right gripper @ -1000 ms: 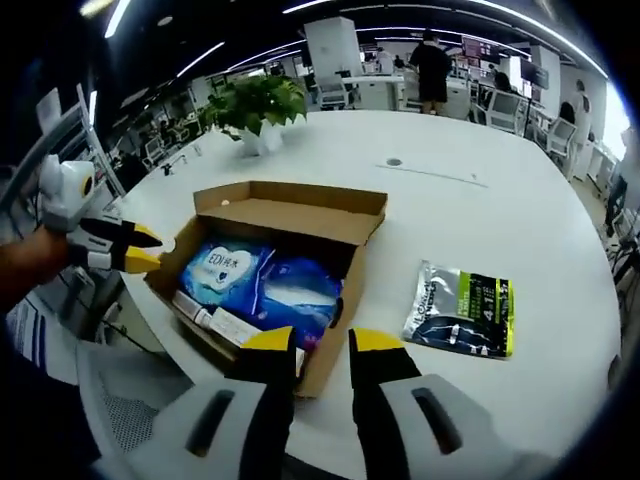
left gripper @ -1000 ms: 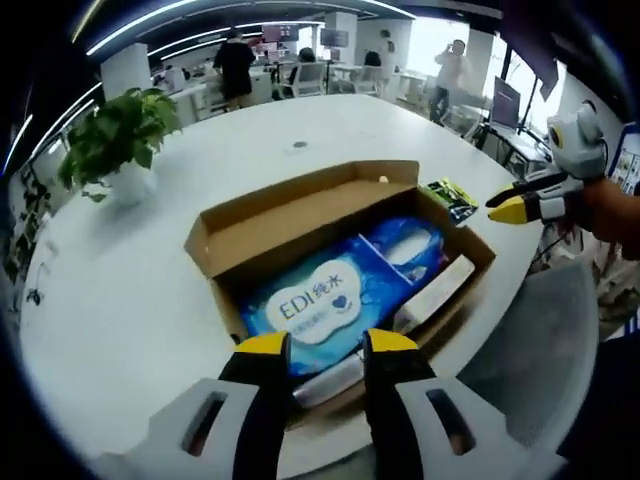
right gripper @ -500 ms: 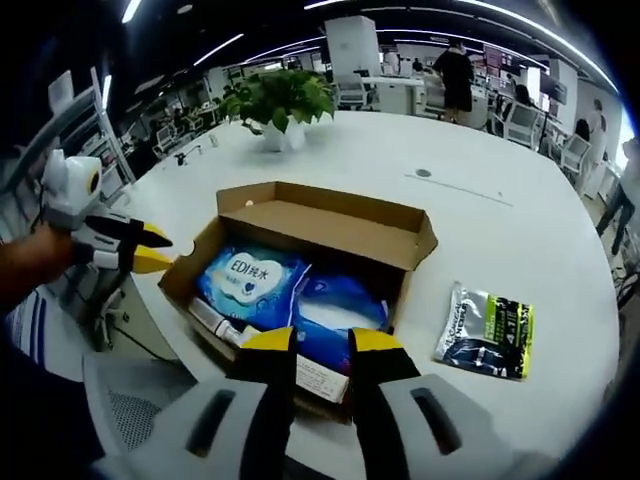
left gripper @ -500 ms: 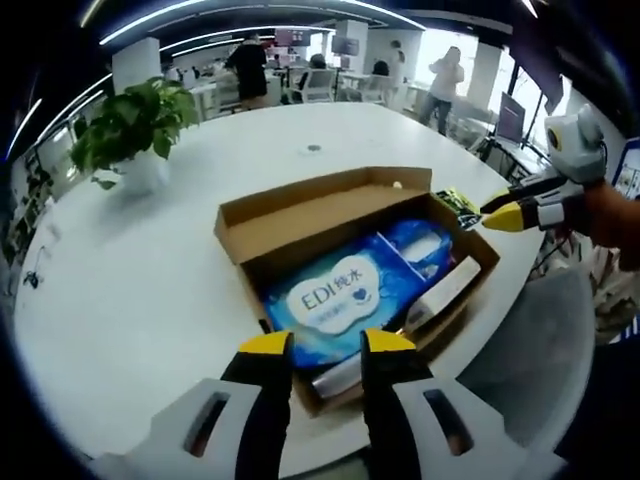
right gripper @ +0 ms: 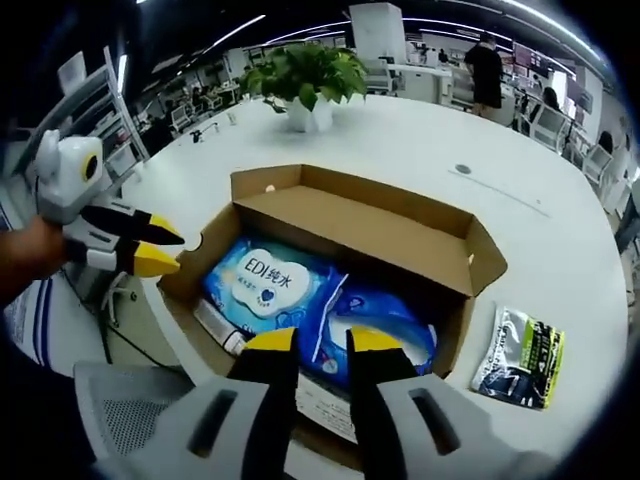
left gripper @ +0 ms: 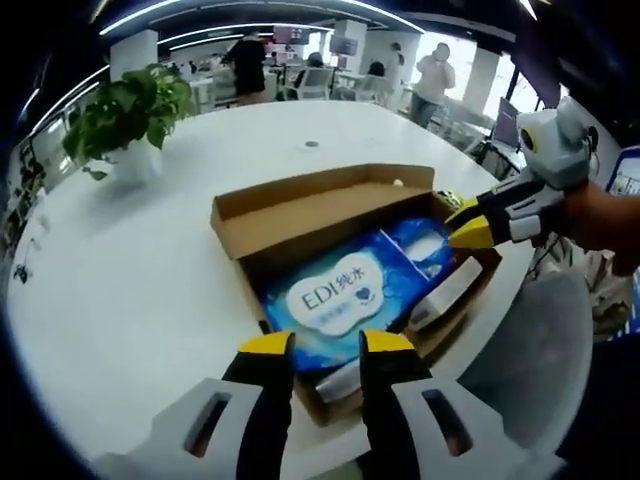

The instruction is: Operate the shoe box by opening the lid, removing the specified soft item, and placing it in the target area until the item is outside and the box remains undamaged.

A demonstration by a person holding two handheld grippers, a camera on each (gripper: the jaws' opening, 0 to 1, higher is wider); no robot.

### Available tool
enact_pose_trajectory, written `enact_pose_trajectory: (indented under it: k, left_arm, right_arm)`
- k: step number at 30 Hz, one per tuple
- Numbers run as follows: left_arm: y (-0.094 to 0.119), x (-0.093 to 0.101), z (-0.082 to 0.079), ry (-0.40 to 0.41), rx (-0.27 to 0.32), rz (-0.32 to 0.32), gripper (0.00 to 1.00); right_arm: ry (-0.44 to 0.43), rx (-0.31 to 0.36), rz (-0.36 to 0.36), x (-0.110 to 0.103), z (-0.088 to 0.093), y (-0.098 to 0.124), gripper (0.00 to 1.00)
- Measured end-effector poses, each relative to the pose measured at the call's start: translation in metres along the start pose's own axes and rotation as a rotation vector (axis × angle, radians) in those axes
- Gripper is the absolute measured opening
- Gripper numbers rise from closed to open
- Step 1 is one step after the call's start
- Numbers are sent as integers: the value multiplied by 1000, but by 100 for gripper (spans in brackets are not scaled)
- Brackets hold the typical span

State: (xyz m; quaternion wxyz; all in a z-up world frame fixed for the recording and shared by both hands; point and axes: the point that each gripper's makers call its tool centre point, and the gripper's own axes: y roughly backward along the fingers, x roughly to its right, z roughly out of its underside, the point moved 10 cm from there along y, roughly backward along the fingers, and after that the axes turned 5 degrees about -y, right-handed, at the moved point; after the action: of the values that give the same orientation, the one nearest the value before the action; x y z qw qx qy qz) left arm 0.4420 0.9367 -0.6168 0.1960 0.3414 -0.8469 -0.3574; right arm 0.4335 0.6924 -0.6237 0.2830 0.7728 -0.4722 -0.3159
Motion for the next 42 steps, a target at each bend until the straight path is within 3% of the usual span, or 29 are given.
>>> enact_pose_trajectory:
  k: [12, 26, 31, 33, 42]
  left_arm:
    - [-12, 0, 10, -2, -45, 43, 23]
    - [-17, 4, 11, -13, -60, 79, 22]
    - [-16, 4, 10, -13, -54, 83, 22]
    - [-15, 4, 11, -13, -56, 82, 21]
    - [-17, 4, 8, -12, -55, 80, 21]
  right_arm:
    - [8, -81, -29, 5, 1, -50, 15]
    - [-12, -119, -33, 7, 1, -75, 11]
    - [-22, -124, -71, 4, 0, -78, 3]
    - [-14, -128, -53, 2, 0, -78, 0]
    - [-10, -113, -38, 9, 0, -61, 0]
